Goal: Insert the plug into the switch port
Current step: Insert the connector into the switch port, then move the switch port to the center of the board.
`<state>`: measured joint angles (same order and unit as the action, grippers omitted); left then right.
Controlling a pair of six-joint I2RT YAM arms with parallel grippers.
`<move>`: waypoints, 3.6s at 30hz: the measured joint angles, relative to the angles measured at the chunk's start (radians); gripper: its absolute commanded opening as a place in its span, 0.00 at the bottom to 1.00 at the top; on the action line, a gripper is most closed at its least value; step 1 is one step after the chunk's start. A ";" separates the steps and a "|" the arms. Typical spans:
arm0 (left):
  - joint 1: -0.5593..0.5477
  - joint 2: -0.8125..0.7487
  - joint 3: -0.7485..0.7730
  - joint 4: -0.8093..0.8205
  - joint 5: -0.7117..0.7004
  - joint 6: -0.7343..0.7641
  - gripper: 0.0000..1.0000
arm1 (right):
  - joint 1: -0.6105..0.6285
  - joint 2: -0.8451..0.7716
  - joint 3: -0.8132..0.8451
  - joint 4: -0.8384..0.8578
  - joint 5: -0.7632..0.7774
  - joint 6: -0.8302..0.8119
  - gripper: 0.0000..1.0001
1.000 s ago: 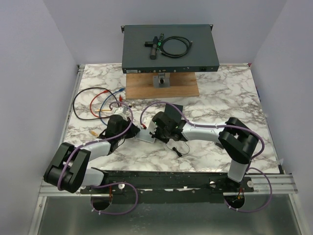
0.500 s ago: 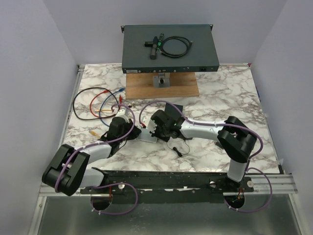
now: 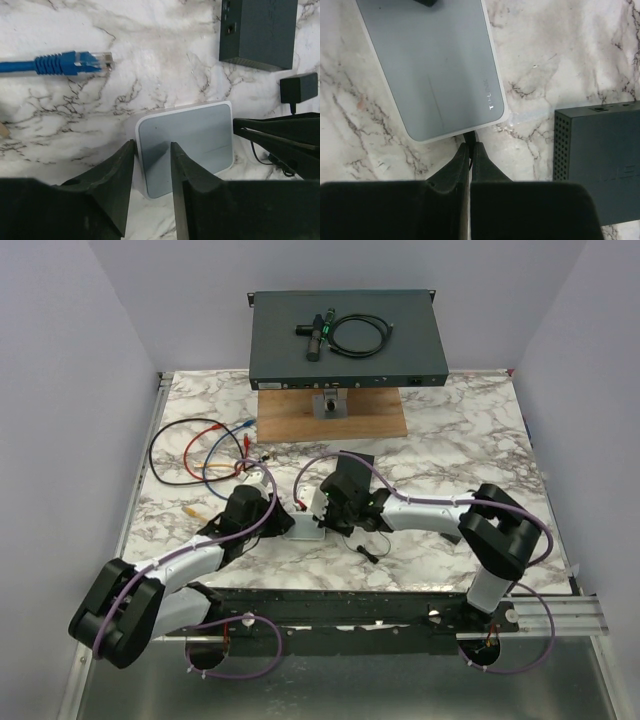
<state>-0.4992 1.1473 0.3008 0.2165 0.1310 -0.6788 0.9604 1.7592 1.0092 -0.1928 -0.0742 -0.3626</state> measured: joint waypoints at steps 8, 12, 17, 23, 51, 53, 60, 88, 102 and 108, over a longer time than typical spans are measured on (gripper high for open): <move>-0.032 -0.067 0.006 -0.130 0.029 0.000 0.51 | 0.016 -0.065 -0.089 0.041 -0.075 -0.039 0.01; -0.040 -0.111 0.008 -0.209 0.034 -0.004 0.63 | 0.023 -0.065 -0.089 0.040 -0.102 -0.070 0.01; -0.044 -0.190 0.013 -0.294 0.021 -0.014 0.69 | 0.024 -0.065 -0.084 0.034 -0.105 -0.116 0.01; -0.044 -0.260 0.013 -0.344 0.007 -0.048 0.70 | 0.025 -0.063 -0.051 0.015 -0.109 -0.180 0.23; -0.026 -0.450 -0.013 -0.424 -0.027 -0.047 0.99 | 0.009 -0.281 0.034 -0.245 0.423 0.430 0.73; -0.021 -0.458 -0.018 -0.423 -0.027 -0.045 0.98 | 0.004 -0.265 0.043 -0.298 0.475 0.513 0.74; 0.000 -0.480 -0.031 -0.420 -0.019 -0.043 0.98 | -0.023 -0.241 0.054 -0.417 0.557 0.761 0.79; 0.014 -0.509 -0.064 -0.398 0.018 -0.040 0.98 | -0.144 -0.135 -0.042 -0.407 0.575 1.073 0.68; 0.015 -0.509 -0.064 -0.398 0.019 -0.040 0.98 | -0.151 -0.134 -0.057 -0.347 0.552 1.061 0.39; 0.016 -0.510 -0.064 -0.398 0.019 -0.040 0.98 | -0.151 -0.133 -0.057 -0.345 0.551 1.049 0.23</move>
<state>-0.4835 0.6376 0.2367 -0.1814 0.1497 -0.7193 0.8093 1.6260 0.9524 -0.5377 0.4767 0.6861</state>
